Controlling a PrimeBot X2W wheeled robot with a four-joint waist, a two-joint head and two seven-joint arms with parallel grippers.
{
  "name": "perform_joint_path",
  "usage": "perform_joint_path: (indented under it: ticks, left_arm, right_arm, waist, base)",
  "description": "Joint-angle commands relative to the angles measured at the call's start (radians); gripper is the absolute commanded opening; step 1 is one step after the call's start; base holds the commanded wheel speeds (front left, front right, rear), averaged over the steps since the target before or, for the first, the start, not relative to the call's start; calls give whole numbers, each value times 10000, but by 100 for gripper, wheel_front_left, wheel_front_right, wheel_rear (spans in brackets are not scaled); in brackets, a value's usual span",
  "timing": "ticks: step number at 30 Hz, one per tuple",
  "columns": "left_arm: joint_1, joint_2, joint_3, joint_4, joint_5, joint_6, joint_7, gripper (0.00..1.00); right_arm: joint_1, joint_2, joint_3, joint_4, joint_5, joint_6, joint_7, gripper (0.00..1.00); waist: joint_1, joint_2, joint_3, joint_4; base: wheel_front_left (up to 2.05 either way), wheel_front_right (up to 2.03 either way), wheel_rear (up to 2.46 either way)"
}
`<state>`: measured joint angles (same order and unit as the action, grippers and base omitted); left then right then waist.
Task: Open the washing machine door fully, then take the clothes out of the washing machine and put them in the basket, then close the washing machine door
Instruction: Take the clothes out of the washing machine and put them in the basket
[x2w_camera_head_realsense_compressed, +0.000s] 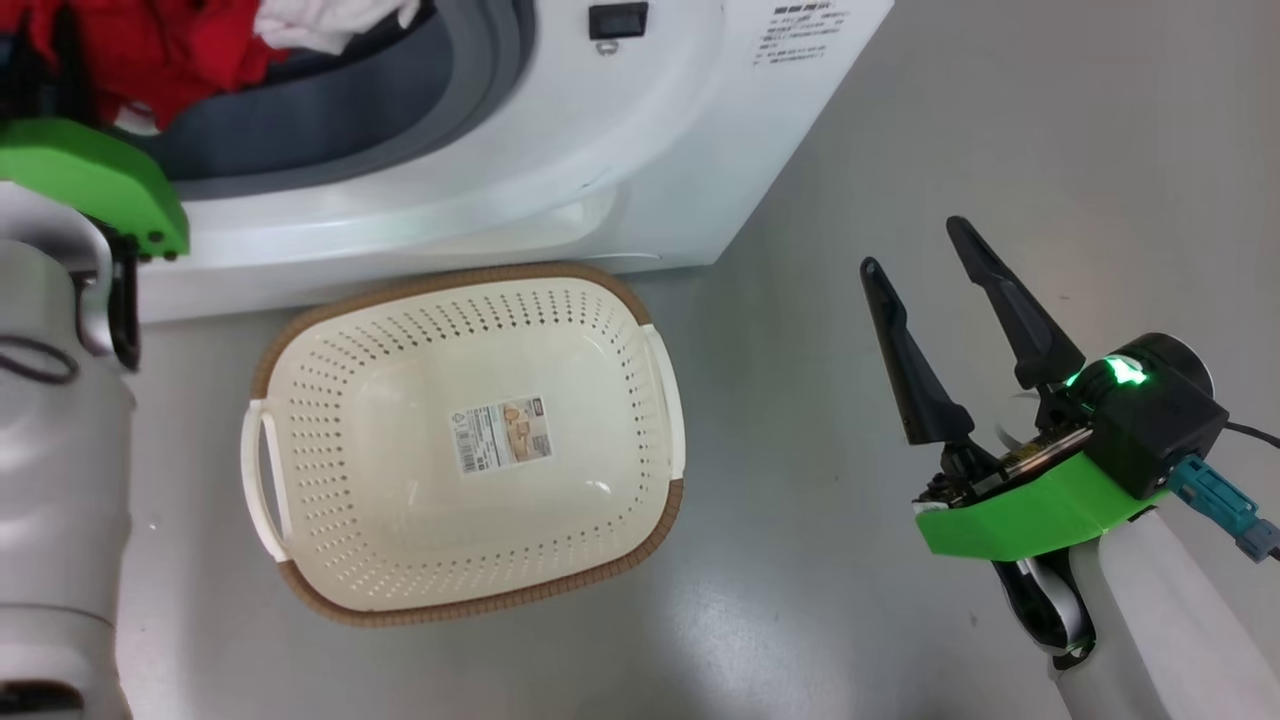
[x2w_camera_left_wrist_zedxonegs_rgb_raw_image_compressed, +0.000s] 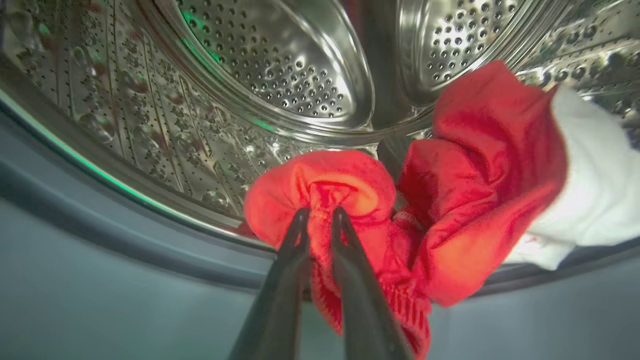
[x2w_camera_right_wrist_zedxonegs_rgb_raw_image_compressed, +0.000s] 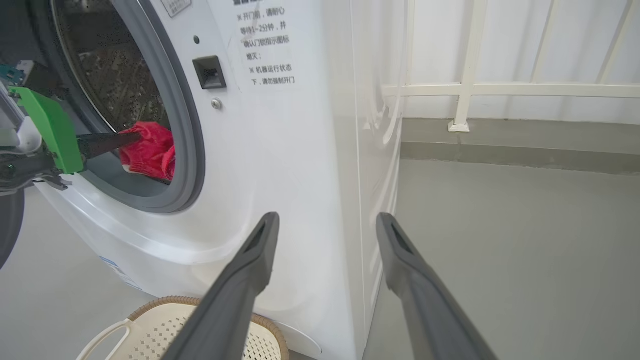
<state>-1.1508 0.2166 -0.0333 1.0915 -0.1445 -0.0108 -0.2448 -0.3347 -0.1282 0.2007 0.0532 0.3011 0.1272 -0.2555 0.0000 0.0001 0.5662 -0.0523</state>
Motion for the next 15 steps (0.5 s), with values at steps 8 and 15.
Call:
perform_joint_path:
  ticks: [8,15]
  left_arm:
    - [2380,99,903,-4067,-308,-149,-167,0]
    - [3672,-307,1634,-5451,-553,-260,-168,0]
  right_arm:
    - [298,-104,211,-113,2,35,-63,100]
    - [399,-75,310,-20,-43,35,-63,100]
  waist:
    - [0,-1,-757,117]
    - [0,-1,-1197,128]
  base:
    - [0,0,0]
    - [0,0,0]
